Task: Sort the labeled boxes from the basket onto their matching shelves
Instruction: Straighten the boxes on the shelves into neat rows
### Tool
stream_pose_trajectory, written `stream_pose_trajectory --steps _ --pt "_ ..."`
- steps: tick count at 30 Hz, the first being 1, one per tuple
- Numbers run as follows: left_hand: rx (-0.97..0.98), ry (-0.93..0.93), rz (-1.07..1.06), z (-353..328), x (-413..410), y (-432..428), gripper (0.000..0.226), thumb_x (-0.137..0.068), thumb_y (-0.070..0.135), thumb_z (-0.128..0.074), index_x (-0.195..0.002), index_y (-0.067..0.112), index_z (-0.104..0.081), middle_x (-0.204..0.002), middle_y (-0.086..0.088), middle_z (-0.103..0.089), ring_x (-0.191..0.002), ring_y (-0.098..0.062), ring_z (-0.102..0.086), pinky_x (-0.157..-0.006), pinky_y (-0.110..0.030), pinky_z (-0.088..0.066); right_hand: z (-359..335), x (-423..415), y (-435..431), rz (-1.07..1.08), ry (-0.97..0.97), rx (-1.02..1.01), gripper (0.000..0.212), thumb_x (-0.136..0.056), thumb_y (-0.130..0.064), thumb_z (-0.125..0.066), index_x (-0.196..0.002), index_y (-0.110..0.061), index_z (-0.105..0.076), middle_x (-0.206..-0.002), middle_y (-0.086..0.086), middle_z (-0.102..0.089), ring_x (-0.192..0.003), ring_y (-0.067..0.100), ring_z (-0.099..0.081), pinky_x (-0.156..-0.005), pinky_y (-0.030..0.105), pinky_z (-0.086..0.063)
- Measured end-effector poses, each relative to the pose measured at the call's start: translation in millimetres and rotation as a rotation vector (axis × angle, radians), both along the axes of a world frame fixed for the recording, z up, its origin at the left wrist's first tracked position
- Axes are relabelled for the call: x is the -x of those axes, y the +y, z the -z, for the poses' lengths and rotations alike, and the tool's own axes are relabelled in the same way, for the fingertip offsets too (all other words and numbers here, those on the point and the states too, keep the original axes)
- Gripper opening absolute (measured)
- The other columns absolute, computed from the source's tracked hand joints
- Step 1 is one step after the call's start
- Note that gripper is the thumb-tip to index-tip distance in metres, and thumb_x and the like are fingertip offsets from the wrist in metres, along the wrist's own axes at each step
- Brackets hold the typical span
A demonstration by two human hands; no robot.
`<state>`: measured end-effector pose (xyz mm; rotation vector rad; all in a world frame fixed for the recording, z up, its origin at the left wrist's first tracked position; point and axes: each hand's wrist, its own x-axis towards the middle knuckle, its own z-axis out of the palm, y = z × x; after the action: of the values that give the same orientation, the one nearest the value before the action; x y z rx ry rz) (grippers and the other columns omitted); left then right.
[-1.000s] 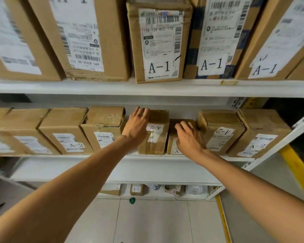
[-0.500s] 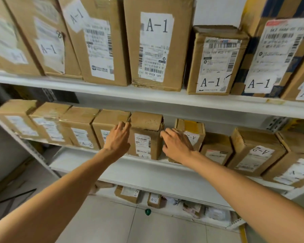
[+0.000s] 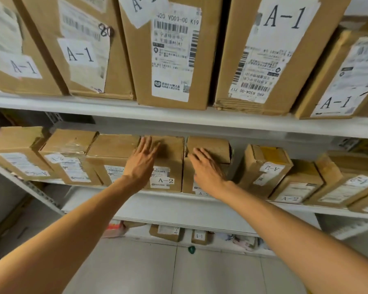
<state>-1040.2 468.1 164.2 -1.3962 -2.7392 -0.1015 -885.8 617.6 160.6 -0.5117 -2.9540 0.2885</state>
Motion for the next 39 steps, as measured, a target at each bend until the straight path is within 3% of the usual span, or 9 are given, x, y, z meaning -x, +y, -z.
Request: stream_pose_trajectory --steps 3,5,7,9,16,19,24,30,39 --pt "-0.063 -0.015 0.053 2 9 -1 0.079 -0.090 0.009 -0.061 -0.152 0.025 -0.015 -0.160 -0.002 -0.014 -0.145 -0.025 -0.019 -0.113 -0.036 -0.028 2 7 -1 0.024 0.032 -0.079 0.075 -0.081 0.011 -0.060 -0.146 -0.014 -0.032 -0.153 0.012 -0.029 -0.142 0.030 -0.025 -0.115 0.042 -0.029" --pt "-0.102 0.028 0.085 -1 12 1 0.072 -0.088 0.018 -0.066 -0.149 0.026 -0.029 -0.154 -0.002 -0.033 -0.132 -0.023 -0.043 -0.094 -0.035 -0.048 -2 7 2 0.000 0.029 -0.126 0.074 -0.078 0.015 -0.059 -0.142 -0.014 -0.038 -0.146 0.012 -0.039 -0.134 0.029 -0.036 -0.107 0.042 -0.040" --pt "-0.104 0.032 0.122 -5 16 3 0.066 -0.087 0.022 -0.067 -0.145 0.026 -0.036 -0.146 -0.004 -0.045 -0.116 -0.022 -0.056 -0.083 -0.034 -0.053 -6 3 4 0.000 0.042 -0.142 0.066 -0.079 0.016 -0.057 -0.137 -0.014 -0.044 -0.140 0.011 -0.047 -0.128 0.029 -0.044 -0.100 0.042 -0.046" --pt "-0.091 0.024 0.143 -8 18 4 0.064 -0.088 0.024 -0.066 -0.145 0.026 -0.038 -0.139 -0.006 -0.051 -0.105 -0.021 -0.061 -0.083 -0.033 -0.053 -8 -1 6 0.004 0.050 -0.162 0.057 -0.084 0.012 -0.055 -0.135 -0.013 -0.047 -0.138 0.010 -0.050 -0.125 0.027 -0.048 -0.099 0.040 -0.046" --pt "-0.135 0.065 0.204 -6 6 19 0.058 -0.089 0.034 -0.063 -0.142 0.037 -0.040 -0.141 0.004 -0.052 -0.113 -0.019 -0.059 -0.088 -0.035 -0.051 -7 -17 12 0.073 0.051 -0.191 0.052 -0.085 0.006 -0.060 -0.131 -0.014 -0.050 -0.135 0.007 -0.053 -0.120 0.025 -0.052 -0.094 0.037 -0.049" --pt "-0.154 0.061 0.165 -1 0 22 0.057 -0.089 0.035 -0.064 -0.141 0.039 -0.041 -0.135 -0.001 -0.056 -0.103 -0.019 -0.062 -0.084 -0.033 -0.051 -6 -22 16 0.073 0.079 -0.148 0.050 -0.082 0.009 -0.061 -0.127 -0.011 -0.053 -0.130 0.007 -0.056 -0.116 0.024 -0.054 -0.095 0.035 -0.049" --pt "-0.128 -0.176 0.199 -12 -5 15 0.075 -0.082 0.031 -0.073 -0.146 0.025 -0.035 -0.149 -0.004 -0.041 -0.127 -0.027 -0.049 -0.102 -0.039 -0.043 -7 -22 9 0.094 0.085 -0.085 0.045 -0.083 -0.006 -0.062 -0.126 -0.008 -0.048 -0.130 0.007 -0.049 -0.117 0.022 -0.045 -0.092 0.030 -0.044" --pt "-0.269 -0.208 0.068 -30 22 -51 0.060 -0.087 0.031 -0.066 -0.141 0.020 -0.042 -0.138 -0.009 -0.049 -0.109 -0.030 -0.059 -0.089 -0.040 -0.052 -25 17 -29 -0.069 0.193 -0.127 0.042 -0.082 -0.013 -0.063 -0.122 -0.004 -0.052 -0.122 0.011 -0.054 -0.110 0.024 -0.049 -0.098 0.035 -0.044" --pt "-0.219 -0.144 -0.104 -22 112 -180 0.050 -0.088 0.024 -0.065 -0.135 0.020 -0.049 -0.139 -0.008 -0.048 -0.119 -0.028 -0.053 -0.098 -0.040 -0.048 -24 119 -130 -0.177 0.070 -0.059 0.040 -0.083 -0.011 -0.061 -0.121 -0.009 -0.048 -0.127 0.007 -0.048 -0.117 0.025 -0.044 -0.091 0.034 -0.044"
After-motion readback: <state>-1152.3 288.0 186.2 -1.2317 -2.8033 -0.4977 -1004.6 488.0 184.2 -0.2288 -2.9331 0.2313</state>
